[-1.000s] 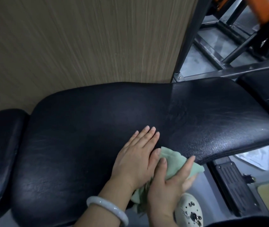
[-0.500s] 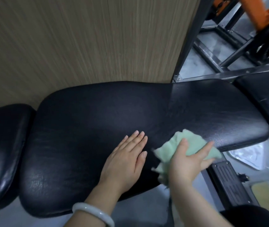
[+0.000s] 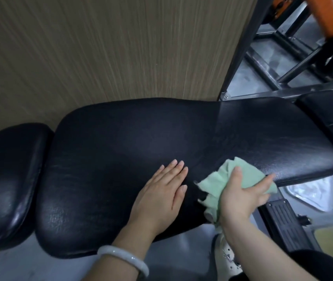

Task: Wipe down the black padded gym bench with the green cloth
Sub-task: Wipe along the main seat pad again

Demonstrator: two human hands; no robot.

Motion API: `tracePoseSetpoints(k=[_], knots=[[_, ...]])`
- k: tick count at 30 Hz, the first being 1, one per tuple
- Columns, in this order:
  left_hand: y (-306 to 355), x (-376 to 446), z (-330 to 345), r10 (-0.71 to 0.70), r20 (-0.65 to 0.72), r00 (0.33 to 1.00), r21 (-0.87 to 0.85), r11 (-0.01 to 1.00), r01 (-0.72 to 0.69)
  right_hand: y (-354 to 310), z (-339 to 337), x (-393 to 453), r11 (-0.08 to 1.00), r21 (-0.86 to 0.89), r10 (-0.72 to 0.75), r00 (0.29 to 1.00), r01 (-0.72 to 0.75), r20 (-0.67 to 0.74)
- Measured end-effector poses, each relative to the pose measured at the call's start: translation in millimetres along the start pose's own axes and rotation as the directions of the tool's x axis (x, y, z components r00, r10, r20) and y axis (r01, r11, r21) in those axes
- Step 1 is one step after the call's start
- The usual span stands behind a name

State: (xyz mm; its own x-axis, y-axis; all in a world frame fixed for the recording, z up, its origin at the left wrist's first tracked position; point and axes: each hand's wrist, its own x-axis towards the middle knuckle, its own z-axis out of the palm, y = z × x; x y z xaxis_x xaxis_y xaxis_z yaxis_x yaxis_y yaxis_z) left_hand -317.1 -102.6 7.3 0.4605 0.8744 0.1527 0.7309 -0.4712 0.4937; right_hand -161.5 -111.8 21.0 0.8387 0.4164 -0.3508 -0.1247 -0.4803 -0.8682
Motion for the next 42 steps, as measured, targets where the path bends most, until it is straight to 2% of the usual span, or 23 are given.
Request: tracePoseSetpoints(k=[4,9,13,18,22,25,30,33,37,39,42], knots=[[1.5,0.8,0.7,-0.014,-0.027,1.000,-0.026,1.000,0.013,-0.7,2.0,-7.6,1.000,0.014,-0.002,1.000,0.002,-0.020],[0.7,5.5,-3.2,-0.046,-0.055,0.997,-0.151,0.988,0.037,32.0,20.7,-81.5,0.999,-0.006,-0.053,0.998,0.054,0.018],[0.6,4.7,-6.2,-0.064,-0.041,0.997,-0.227,0.973,0.053,36.1,25.8,-104.0,0.997,0.071,-0.005,0.997,0.000,0.075],[-1.8,1.4,-5.4,-0.026,-0.026,0.999,-0.152,0.988,0.021,25.5,11.7,-54.4,0.998,0.015,-0.056,0.997,0.056,0.043],[-0.2,0.7,-4.4,-0.034,-0.043,0.998,-0.146,0.989,0.027,-5.1,-1.8,8.9,1.000,-0.003,-0.023,0.998,0.023,-0.051],[-0.1,1.1,-3.7,-0.026,-0.055,0.998,-0.146,0.989,0.018,-12.3,-3.2,15.4,1.000,-0.008,0.002,0.997,-0.003,-0.081],[-2.0,3.6,-4.5,-0.021,-0.123,0.992,-0.157,0.988,0.001,26.8,14.5,-49.8,0.990,-0.085,-0.107,0.994,0.108,0.018],[-3.1,1.0,-10.4,-0.091,-0.164,0.982,-0.190,0.980,0.059,43.8,18.0,-80.0,0.976,-0.091,-0.193,0.978,0.200,0.080],[-10.5,-8.0,-14.5,-0.140,-0.076,0.987,-0.098,0.986,0.133,47.7,6.0,-74.4,0.955,-0.189,-0.190,0.960,0.229,0.205],[-14.1,-15.7,-15.8,-0.153,-0.030,0.988,-0.037,0.988,0.152,44.9,4.4,-58.3,0.929,-0.216,-0.259,0.944,0.301,0.203],[-18.1,-30.9,-21.0,-0.188,-0.016,0.982,-0.001,0.982,0.188,25.8,3.3,-13.6,0.904,-0.255,-0.326,0.940,0.342,0.104]])
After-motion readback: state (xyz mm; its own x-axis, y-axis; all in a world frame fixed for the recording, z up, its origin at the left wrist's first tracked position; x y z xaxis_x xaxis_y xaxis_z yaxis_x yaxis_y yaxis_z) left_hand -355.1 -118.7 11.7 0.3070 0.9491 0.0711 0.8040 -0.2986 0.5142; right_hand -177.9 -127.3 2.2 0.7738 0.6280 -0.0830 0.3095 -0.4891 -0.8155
